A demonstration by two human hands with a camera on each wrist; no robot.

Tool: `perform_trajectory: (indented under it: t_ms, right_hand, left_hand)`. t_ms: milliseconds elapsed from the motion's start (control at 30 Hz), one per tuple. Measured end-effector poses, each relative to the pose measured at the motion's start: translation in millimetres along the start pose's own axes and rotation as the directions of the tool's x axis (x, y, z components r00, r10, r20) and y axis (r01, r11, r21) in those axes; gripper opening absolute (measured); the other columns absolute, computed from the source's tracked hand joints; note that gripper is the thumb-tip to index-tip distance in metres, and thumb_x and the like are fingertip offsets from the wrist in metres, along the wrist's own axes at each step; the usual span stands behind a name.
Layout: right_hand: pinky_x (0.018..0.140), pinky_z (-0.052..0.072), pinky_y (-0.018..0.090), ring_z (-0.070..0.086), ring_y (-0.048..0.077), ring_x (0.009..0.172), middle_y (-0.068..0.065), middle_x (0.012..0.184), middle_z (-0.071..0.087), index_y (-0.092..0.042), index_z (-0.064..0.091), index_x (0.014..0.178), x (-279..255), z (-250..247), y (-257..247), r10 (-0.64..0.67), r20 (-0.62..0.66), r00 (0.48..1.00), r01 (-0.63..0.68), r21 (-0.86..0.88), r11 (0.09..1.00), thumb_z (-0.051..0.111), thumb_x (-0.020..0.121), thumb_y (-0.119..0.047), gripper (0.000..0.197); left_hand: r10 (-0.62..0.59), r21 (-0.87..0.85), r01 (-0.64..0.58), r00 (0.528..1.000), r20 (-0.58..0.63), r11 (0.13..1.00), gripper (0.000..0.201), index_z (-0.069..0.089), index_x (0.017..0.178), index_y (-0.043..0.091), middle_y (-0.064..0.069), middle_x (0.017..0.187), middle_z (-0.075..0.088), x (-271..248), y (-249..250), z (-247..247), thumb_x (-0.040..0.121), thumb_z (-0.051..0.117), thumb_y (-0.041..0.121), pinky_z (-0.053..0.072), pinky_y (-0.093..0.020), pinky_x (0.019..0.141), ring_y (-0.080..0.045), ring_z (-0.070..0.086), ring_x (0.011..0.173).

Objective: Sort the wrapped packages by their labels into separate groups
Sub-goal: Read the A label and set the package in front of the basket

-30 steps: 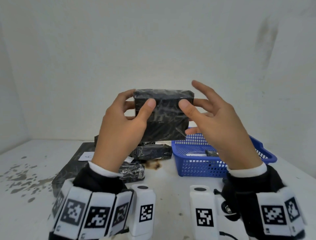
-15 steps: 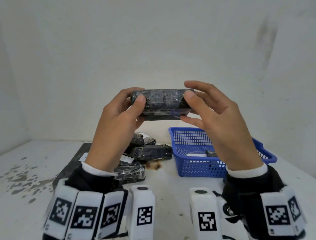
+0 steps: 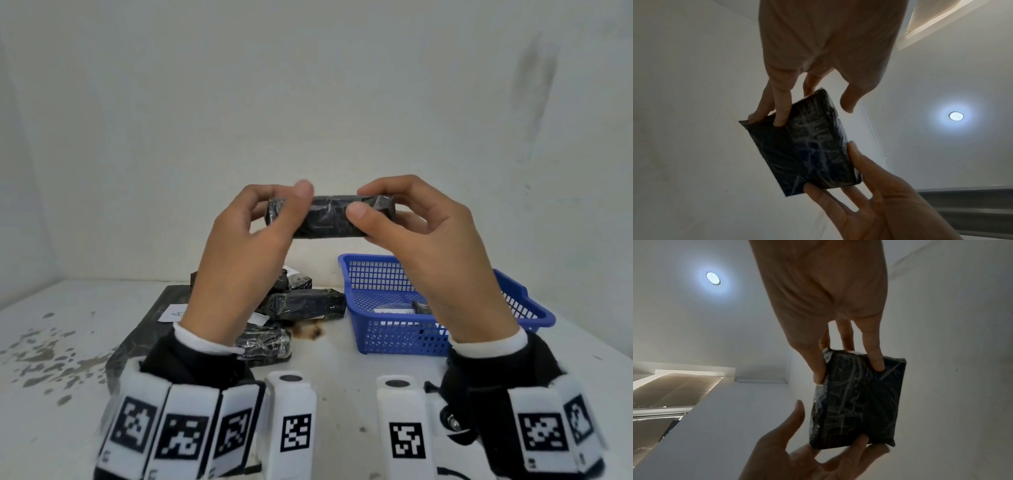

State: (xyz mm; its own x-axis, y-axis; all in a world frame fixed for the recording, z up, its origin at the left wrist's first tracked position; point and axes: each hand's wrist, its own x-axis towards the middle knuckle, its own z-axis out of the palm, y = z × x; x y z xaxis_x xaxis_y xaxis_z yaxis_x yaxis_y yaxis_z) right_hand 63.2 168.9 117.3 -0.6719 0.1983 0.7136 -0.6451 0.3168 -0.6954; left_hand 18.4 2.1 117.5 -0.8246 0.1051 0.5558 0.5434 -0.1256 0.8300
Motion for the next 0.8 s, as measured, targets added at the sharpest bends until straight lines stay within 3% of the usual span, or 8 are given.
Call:
perform_trajectory:
  t_ms: [100, 233, 367, 467, 533, 633, 700, 800]
  right_hand:
    - [0.092, 0.054, 0.022, 0.066, 0.005, 0.113, -0.008, 0.114, 0.072, -0.026, 0.072, 0.091, -0.1, -1.0, -0.4, -0.033, 0.024, 0.999, 0.033, 0.020, 0.999, 0.079, 0.082, -0.011, 0.019]
    - [0.110, 0.044, 0.033, 0.040, 0.000, 0.141, -0.008, 0.138, 0.060, -0.034, 0.072, 0.097, 0.4, 1.3, 4.1, -0.023, 0.080, 0.996, 0.022, 0.015, 1.000, 0.077, 0.085, -0.015, 0.023]
    - [0.092, 0.051, 0.017, 0.058, -0.004, 0.122, -0.020, 0.113, 0.071, -0.028, 0.062, 0.127, -0.1, 4.6, 0.2, 0.017, 0.063, 0.998, -0.019, 0.032, 0.999, 0.069, 0.093, -0.020, 0.036]
    - [0.079, 0.045, 0.003, 0.049, -0.020, 0.114, -0.044, 0.092, 0.063, -0.039, 0.043, 0.143, -0.8, 4.4, -1.9, 0.081, 0.030, 0.996, -0.081, 0.004, 0.997, 0.071, 0.091, -0.018, 0.063]
    - [0.084, 0.043, 0.007, 0.049, -0.008, 0.123, -0.038, 0.119, 0.057, -0.048, 0.028, 0.150, -1.5, 1.3, -2.0, 0.143, 0.018, 0.990, -0.142, -0.019, 0.990, 0.075, 0.087, -0.023, 0.082]
    - [0.077, 0.048, 0.004, 0.058, -0.006, 0.113, -0.003, 0.158, 0.039, -0.048, 0.020, 0.154, -1.4, -1.8, -4.3, 0.200, 0.026, 0.980, -0.198, -0.042, 0.979, 0.077, 0.085, -0.024, 0.093]
    - [0.078, 0.052, 0.007, 0.063, -0.003, 0.112, 0.000, 0.152, 0.049, -0.043, 0.021, 0.156, 0.2, -3.2, -2.8, 0.194, 0.049, 0.980, -0.192, -0.043, 0.980, 0.077, 0.084, -0.022, 0.094]
    - [0.087, 0.058, 0.026, 0.070, 0.008, 0.108, -0.011, 0.134, 0.063, -0.044, 0.027, 0.154, 0.5, -2.8, 0.4, 0.139, 0.061, 0.988, -0.133, -0.092, 0.987, 0.077, 0.085, -0.022, 0.088]
  left_hand:
    - [-0.136, -0.132, 0.146, 0.987, 0.085, 0.980, 0.042, 0.063, 0.102, 0.015, 0.007, 0.080, 0.074, -0.5, 2.6, -0.7, 0.080, 0.065, 0.051, 0.059, -0.036, 0.084, -0.027, 0.073, 0.088]
    - [-0.158, -0.231, 0.176, 0.983, 0.092, 0.957, 0.019, 0.053, 0.111, 0.009, -0.016, 0.099, 0.071, -0.9, 4.1, -2.8, 0.094, 0.059, 0.012, 0.062, -0.035, 0.069, -0.029, 0.073, 0.085]
    - [-0.136, -0.231, 0.145, 0.989, 0.057, 0.962, 0.029, 0.047, 0.117, 0.013, -0.018, 0.110, 0.067, 1.0, 2.6, -3.8, 0.091, 0.062, 0.009, 0.061, -0.036, 0.071, -0.023, 0.073, 0.087]
    - [-0.134, -0.226, 0.142, 0.990, 0.049, 0.964, 0.033, 0.046, 0.118, 0.018, -0.018, 0.119, 0.062, 1.0, 0.4, -3.4, 0.091, 0.063, 0.011, 0.061, -0.040, 0.076, -0.025, 0.072, 0.092]
    - [-0.120, -0.220, 0.128, 0.991, 0.052, 0.967, 0.041, 0.044, 0.124, 0.019, -0.018, 0.118, 0.064, 1.4, -1.1, -3.0, 0.090, 0.063, 0.009, 0.060, -0.040, 0.080, -0.025, 0.072, 0.094]
    - [-0.067, -0.193, 0.078, 0.996, 0.067, 0.978, 0.050, 0.041, 0.131, 0.023, -0.010, 0.110, 0.070, 1.4, -1.1, -4.1, 0.089, 0.063, 0.004, 0.057, -0.035, 0.088, -0.019, 0.071, 0.097]
    - [-0.039, -0.179, 0.054, 0.995, 0.087, 0.982, 0.054, 0.041, 0.134, 0.023, -0.005, 0.105, 0.072, 0.5, -0.5, -4.6, 0.089, 0.062, 0.002, 0.055, -0.035, 0.091, -0.019, 0.071, 0.099]
    - [-0.026, -0.154, 0.042, 0.994, 0.103, 0.987, 0.057, 0.042, 0.138, 0.025, -0.005, 0.107, 0.070, -0.6, -1.7, -3.2, 0.090, 0.061, 0.001, 0.055, -0.038, 0.093, -0.022, 0.070, 0.100]
